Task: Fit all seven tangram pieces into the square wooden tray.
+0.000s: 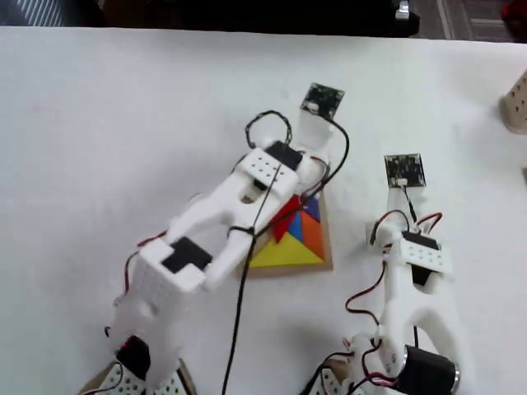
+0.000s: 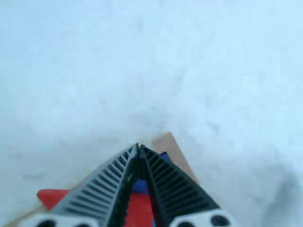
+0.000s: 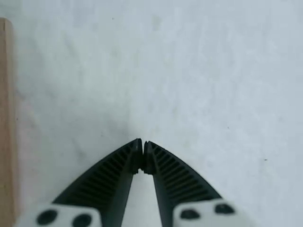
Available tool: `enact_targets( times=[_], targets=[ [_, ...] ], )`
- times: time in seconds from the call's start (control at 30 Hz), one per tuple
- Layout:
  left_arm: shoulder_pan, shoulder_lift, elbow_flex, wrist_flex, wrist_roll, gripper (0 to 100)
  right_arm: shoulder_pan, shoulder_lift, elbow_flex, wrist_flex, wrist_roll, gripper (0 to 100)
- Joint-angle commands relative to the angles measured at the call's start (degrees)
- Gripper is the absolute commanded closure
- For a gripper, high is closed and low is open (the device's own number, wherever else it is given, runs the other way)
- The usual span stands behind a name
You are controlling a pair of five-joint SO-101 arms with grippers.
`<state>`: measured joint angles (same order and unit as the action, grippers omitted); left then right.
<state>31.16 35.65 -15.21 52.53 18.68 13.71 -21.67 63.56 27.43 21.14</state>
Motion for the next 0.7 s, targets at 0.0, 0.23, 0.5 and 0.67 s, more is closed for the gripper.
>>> enact_targets(
  times=[0.0,0.23,0.5,0.67],
  targets=[
    [0.7,3.6,-7.8,7.2,2.0,98,-0.3,-0.2,-2.5,-0.7,-0.4,98.1],
    [0.2,5.3,-10.6,18.3,2.4,98,-0.3,-0.2,-2.5,-0.7,-0.4,98.1],
    [-0.2,5.1,-10.7,25.7,2.0,98,-0.3,-0.2,-2.5,-0.7,-0.4,98.1],
    [-1.4,5.1,-10.5,28.9,2.1,98,-0.3,-0.2,-2.5,-0.7,-0.4,98.1]
  ],
)
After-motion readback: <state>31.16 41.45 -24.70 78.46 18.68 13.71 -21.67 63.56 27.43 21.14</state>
